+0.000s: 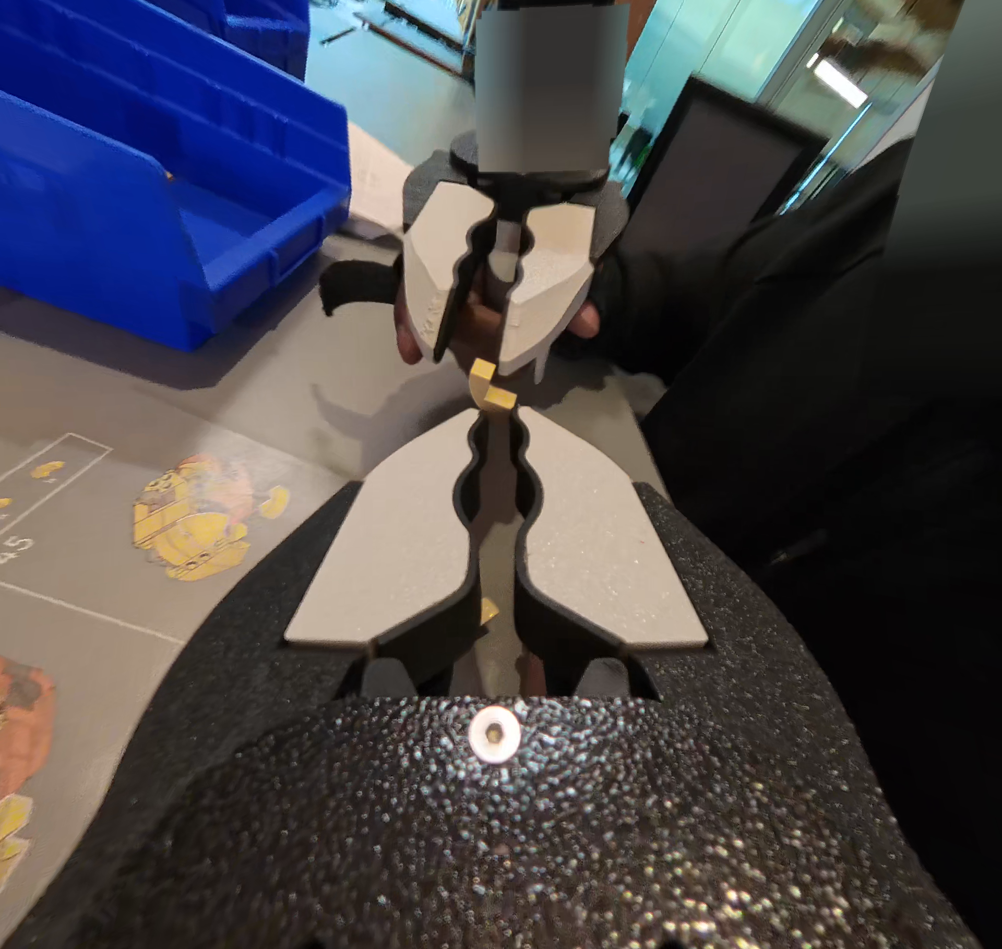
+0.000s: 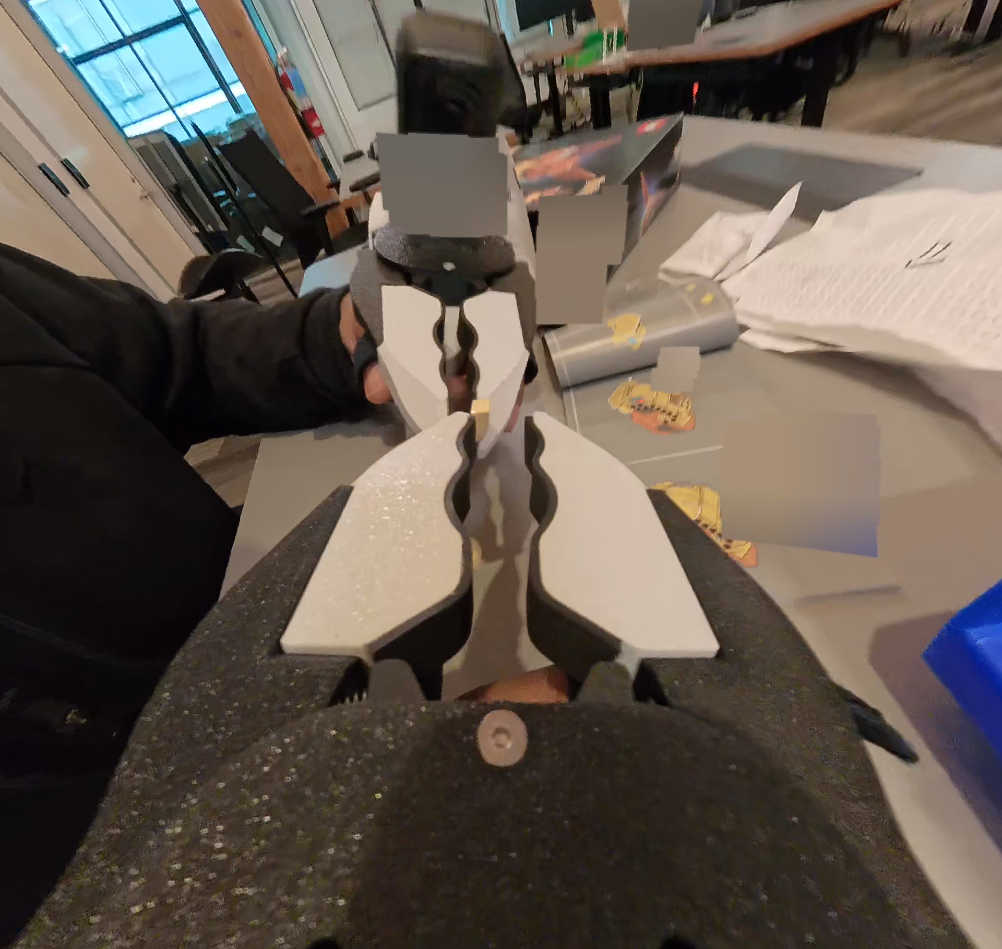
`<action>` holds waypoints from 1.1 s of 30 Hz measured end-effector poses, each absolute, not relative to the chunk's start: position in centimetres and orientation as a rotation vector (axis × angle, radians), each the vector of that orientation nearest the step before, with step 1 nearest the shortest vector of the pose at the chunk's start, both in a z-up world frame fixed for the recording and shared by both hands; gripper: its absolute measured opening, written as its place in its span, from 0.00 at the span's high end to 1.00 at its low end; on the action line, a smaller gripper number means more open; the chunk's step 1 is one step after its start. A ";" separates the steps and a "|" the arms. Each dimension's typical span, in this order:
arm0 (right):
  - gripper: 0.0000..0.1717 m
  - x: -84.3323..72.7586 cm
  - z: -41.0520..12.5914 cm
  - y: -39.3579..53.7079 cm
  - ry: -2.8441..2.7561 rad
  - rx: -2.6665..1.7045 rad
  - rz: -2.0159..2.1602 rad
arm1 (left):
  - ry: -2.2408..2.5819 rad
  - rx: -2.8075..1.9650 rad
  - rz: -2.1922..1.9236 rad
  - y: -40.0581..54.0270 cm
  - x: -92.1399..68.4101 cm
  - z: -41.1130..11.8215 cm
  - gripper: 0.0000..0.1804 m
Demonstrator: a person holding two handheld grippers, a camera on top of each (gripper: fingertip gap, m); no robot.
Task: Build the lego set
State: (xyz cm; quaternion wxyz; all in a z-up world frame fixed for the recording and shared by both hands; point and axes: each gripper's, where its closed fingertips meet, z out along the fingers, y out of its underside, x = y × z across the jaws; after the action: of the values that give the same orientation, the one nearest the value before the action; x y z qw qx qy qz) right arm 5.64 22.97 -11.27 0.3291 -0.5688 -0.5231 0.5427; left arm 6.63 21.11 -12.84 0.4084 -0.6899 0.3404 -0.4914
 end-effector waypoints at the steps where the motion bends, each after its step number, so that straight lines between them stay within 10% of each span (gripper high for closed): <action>1: 0.90 5.7 -11.0 23.1 -1.356 -1.470 1.423 | 0.829 -1.722 -1.282 21.1 6.6 -12.5 0.96; 33: 0.95 6.9 -9.7 18.4 -1.393 -1.244 2.043 | 0.900 -1.641 -1.732 17.3 8.2 -11.4 1.00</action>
State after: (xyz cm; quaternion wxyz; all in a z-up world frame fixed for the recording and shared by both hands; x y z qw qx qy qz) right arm 6.90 18.40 -9.66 0.1854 -0.4415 -0.4946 0.7253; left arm 8.21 17.33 -11.44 0.2916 -0.6157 0.3375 -0.6496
